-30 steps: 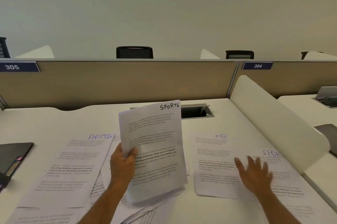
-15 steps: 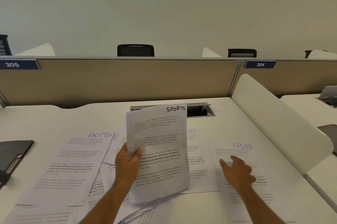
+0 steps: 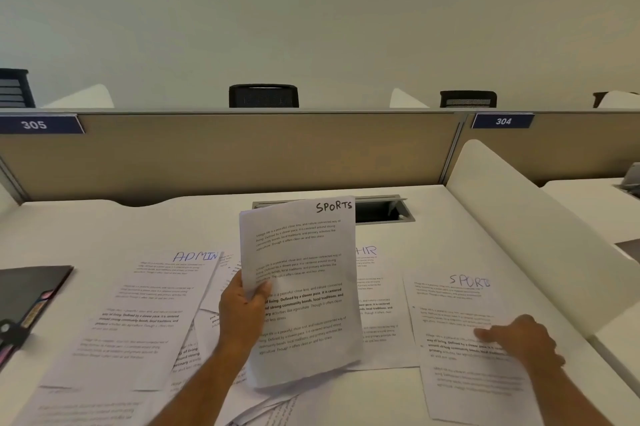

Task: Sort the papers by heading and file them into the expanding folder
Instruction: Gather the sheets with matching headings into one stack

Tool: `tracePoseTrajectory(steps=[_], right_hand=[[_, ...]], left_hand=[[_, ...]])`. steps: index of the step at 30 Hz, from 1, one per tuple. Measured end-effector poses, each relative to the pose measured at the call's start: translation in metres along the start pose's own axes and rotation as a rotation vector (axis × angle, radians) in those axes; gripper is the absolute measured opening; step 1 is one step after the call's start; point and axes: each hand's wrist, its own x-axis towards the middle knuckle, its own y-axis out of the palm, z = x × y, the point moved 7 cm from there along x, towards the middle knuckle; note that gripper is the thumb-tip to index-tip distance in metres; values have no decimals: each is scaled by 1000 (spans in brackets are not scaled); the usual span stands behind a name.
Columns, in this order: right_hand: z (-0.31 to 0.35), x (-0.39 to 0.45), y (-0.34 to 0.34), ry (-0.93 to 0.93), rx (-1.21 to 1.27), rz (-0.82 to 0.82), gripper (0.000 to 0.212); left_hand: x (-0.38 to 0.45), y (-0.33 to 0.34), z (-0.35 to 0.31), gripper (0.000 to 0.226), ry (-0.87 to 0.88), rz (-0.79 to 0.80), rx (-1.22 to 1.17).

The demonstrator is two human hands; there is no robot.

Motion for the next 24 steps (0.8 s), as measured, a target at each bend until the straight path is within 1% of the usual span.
tracePoseTrajectory(steps=[2,4,5,7,8,9,11,12,15,18,20,21,23,24], right_hand=[[7,-5,-3,-46,26,13,79],[13,-10,-6,-104,55,-2,68],[16,-13,-8,-133,77,-23,58],[21,-19,-17,-186,128,-88,25],[25,-20,-22,-212,137,-122,12],[29,-22,-29,-233,147,-165,5],[38,-24,-44,-270,213,-280,4],[45,-26,-52,-307,263,-347,6],[71,-44,-75,-498,456,-538,23],[96,-68,-87,-667,611,-648,22],[113,-81,-86,-754,676,-639,15],[121,-88,-82,-794,721,-593,12],[135,-102,-72,-844,832,-448,8],[142,-108,-65,-853,895,-358,9]], left_hand=[[0,1,-1,22,3,3,2],[0,1,-1,22,0,3,-4],[0,1,0,22,-3,5,-6],[1,2,0,22,-5,6,-1],[1,2,0,22,-4,6,6],[2,2,0,21,-3,7,10],[2,3,1,21,-6,12,10],[2,3,2,21,-8,14,8],[1,4,2,21,-19,20,-10],[-1,5,2,22,-42,34,-51],[-2,7,0,20,-55,53,-100],[-3,8,-1,17,-63,70,-127],[-4,11,-3,12,-76,108,-172],[-4,12,-4,12,-80,126,-190]])
